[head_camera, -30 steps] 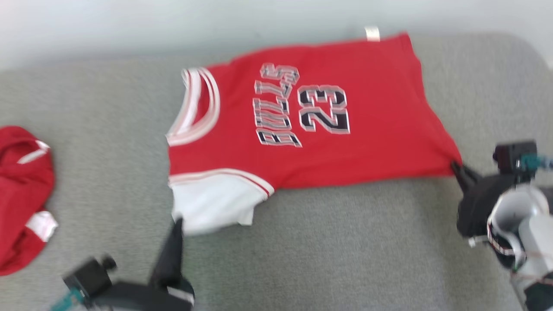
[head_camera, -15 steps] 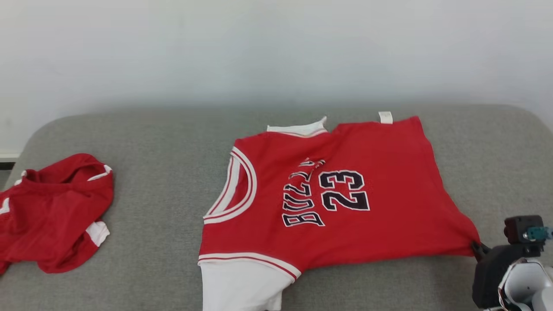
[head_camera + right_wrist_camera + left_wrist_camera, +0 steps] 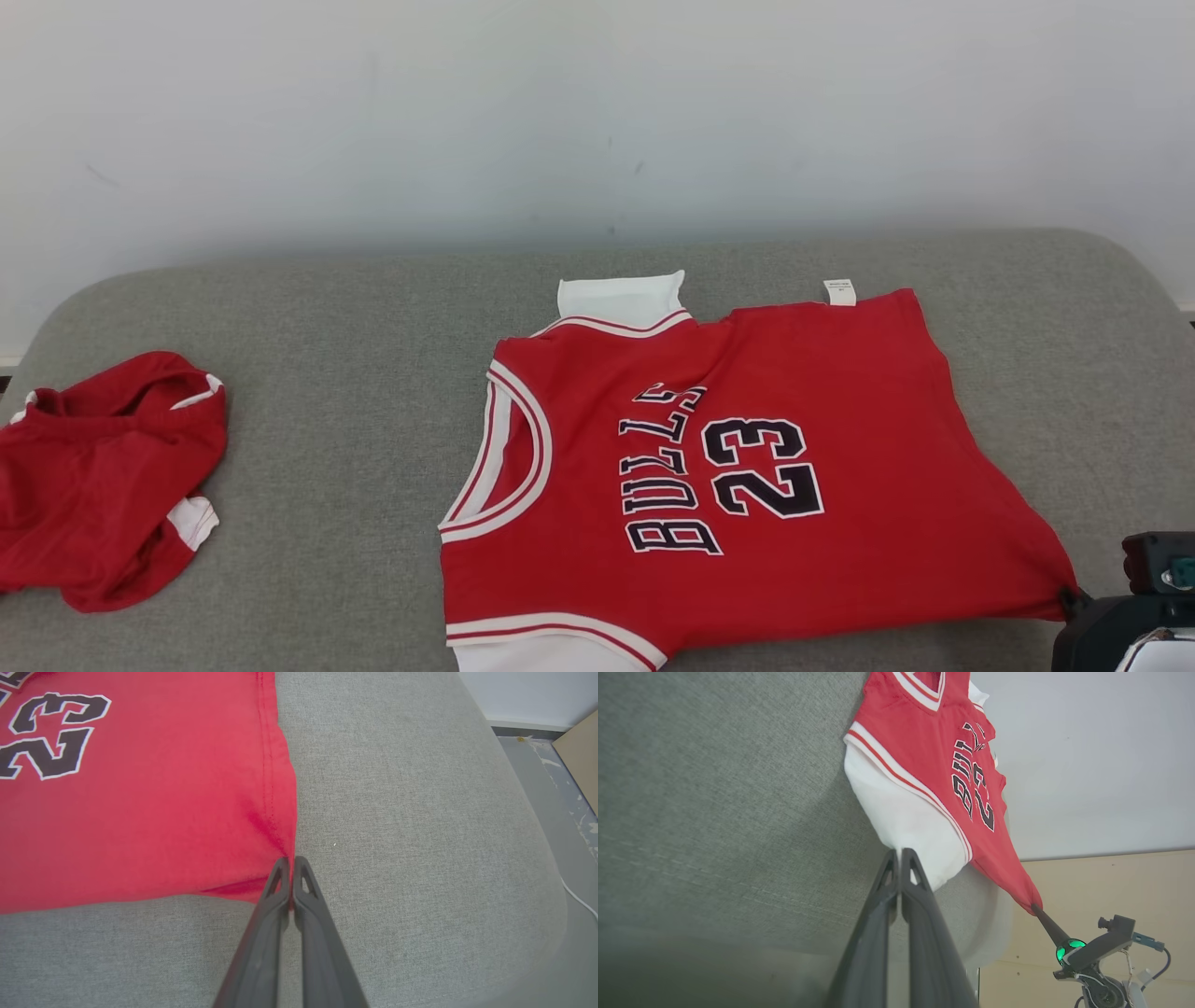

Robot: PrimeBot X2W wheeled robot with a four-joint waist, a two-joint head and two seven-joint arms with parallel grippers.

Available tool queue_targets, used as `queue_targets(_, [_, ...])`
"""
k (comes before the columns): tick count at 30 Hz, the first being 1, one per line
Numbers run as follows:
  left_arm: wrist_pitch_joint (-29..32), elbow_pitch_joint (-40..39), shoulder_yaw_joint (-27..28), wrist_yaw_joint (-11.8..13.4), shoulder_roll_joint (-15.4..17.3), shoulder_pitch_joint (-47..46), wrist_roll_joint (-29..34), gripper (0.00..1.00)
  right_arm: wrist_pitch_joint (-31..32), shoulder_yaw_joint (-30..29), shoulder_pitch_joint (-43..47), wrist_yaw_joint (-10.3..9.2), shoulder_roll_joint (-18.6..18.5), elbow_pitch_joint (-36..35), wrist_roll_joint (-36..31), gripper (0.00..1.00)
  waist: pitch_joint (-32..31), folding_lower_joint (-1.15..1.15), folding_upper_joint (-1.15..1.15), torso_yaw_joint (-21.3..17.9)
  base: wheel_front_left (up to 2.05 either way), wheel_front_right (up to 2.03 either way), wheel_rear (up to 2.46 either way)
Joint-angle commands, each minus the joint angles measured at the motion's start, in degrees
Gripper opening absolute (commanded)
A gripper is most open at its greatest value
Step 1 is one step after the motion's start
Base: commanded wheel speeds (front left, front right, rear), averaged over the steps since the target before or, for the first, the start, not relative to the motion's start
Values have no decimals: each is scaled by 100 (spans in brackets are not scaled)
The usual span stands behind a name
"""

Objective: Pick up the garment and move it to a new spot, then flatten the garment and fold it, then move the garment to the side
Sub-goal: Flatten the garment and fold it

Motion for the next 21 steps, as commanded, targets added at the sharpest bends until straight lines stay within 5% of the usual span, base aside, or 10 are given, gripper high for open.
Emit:
queue_targets(1, [-89,-45,47,-42,6,45,-23,0,27,-102,109,-15,80,-138,-113,0,27,0,0,-49,0,0,0])
queue_targets(8, [-201,19,65,-146,-1,-160,-3,0,136,-744,376,-16,415,-794,-657,0,59,0,0,-144,0,0,0])
queue_targets(21, [164,153,-110,-222,120,-130,-230,0,340,-559,670,-16,659,-864,-691,0,114,0,0,-278,0,0,0])
